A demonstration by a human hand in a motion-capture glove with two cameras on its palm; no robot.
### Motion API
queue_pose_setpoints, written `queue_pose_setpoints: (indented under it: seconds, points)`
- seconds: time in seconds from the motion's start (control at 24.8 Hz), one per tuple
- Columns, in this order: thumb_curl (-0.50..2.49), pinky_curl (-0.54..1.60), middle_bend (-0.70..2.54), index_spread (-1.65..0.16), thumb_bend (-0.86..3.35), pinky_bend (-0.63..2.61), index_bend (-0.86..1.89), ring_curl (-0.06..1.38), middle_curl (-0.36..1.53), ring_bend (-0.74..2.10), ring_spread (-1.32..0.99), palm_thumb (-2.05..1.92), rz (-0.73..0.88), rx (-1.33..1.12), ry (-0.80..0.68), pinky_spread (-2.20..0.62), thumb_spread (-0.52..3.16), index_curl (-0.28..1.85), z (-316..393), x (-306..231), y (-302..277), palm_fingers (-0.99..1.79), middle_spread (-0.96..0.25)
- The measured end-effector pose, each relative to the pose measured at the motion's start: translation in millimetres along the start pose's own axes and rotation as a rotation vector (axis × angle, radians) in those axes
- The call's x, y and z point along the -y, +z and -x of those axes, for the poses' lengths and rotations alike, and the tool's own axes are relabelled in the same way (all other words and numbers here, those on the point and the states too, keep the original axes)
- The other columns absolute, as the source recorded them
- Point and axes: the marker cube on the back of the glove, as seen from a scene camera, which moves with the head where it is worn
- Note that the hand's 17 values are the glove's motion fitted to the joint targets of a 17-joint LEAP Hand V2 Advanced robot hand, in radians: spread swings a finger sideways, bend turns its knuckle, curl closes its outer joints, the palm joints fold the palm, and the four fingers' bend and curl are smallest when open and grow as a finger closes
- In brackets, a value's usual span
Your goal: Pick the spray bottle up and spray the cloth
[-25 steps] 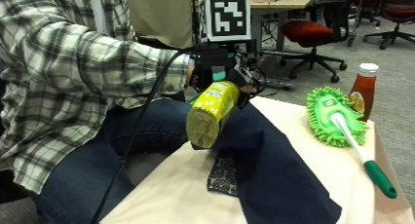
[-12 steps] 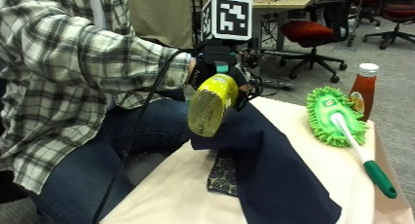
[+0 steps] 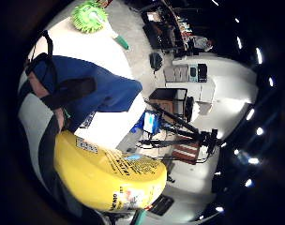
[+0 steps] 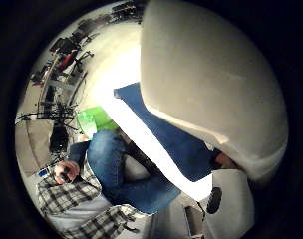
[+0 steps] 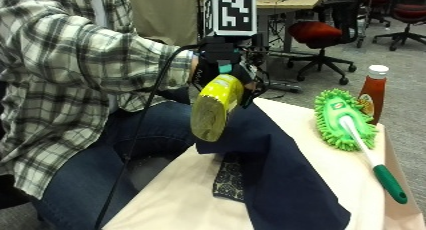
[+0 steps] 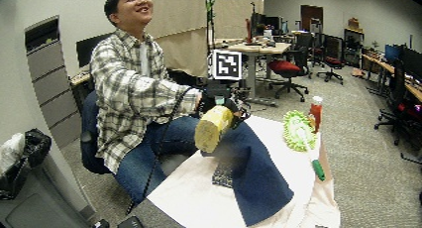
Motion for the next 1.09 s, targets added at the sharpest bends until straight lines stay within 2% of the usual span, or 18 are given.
queue_pose_setpoints:
  seconds: [0.28, 0.52, 0.77, 1.09]
  points:
    - [0.82, 0.41, 0.48, -0.32, -0.03, 0.45, 0.15, 0.48, 0.54, 0.57, -0.24, 1.12, -0.107, 0.179, 0.094, -0.14, 0.14, 0.52, -19.5, -8.4, -10.9, 1.21, -0.22]
    - [0.82, 0.41, 0.48, -0.32, -0.02, 0.45, 0.16, 0.48, 0.53, 0.57, -0.24, 1.12, -0.323, 0.616, 0.171, -0.14, 0.15, 0.52, -43.1, -26.3, -29.8, 1.21, -0.22]
    - [0.82, 0.41, 0.48, -0.32, -0.03, 0.45, 0.15, 0.48, 0.53, 0.56, -0.24, 1.13, -0.656, 1.133, 0.278, -0.14, 0.15, 0.52, -59.6, -39.2, -47.9, 1.2, -0.22]
    - [0.82, 0.41, 0.47, -0.31, -0.03, 0.45, 0.15, 0.48, 0.54, 0.56, -0.23, 1.13, -0.841, 1.406, 0.291, -0.13, 0.16, 0.52, -63.4, -37.8, -58.2, 1.19, -0.21]
